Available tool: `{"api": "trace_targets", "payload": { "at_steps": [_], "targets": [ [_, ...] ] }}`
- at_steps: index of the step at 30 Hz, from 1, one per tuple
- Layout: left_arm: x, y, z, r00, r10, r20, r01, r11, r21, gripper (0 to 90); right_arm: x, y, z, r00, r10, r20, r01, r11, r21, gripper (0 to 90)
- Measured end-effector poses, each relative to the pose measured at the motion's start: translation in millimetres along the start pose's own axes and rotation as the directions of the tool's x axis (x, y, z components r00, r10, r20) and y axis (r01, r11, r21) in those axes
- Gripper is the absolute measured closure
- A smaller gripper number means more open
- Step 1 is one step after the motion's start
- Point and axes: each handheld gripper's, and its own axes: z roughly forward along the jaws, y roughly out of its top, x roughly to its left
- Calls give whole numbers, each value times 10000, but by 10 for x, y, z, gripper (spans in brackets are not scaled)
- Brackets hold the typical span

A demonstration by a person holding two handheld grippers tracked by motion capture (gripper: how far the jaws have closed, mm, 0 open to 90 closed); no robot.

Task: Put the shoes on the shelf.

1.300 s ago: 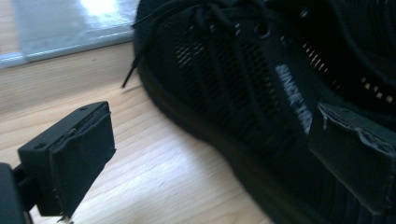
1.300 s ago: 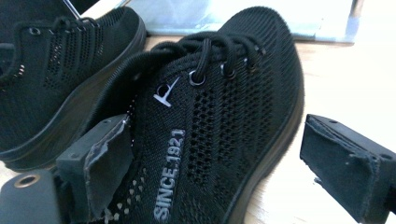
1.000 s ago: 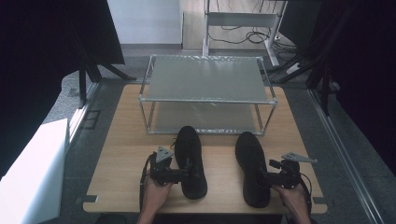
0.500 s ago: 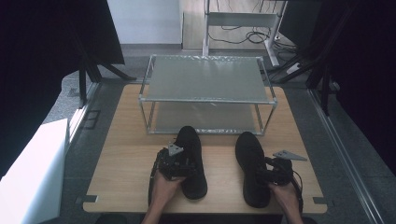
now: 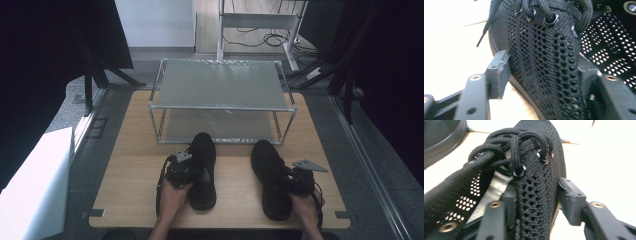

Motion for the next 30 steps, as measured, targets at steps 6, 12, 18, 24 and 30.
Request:
{"api": "trace_targets", "payload": {
  "at_steps": [6,12,18,24,30],
  "targets": [
    [55,3,-39,9993,24,-372,-23,10000,27,644,5,16,-27,9998,19,188,-16,9999,-145,715],
    [174,-22,-87,9994,-286,-174,284,9995,-122,757,-67,19,-50,9960,840,-302,-846,9962,-183,733],
    [356,-59,-110,9910,-1127,725,1155,9927,-361,797,-105,20,-51,9874,1376,-777,-1393,9901,-179,742],
    [496,-95,-122,9657,-1960,1703,2059,9777,-419,807,-202,20,-58,9440,2700,-1898,-2769,9608,-104,743],
    [478,-48,-208,9619,-1941,1927,2080,9766,-544,809,-237,50,-103,8941,3390,-2927,-3611,9323,-232,741]
  ]
}}
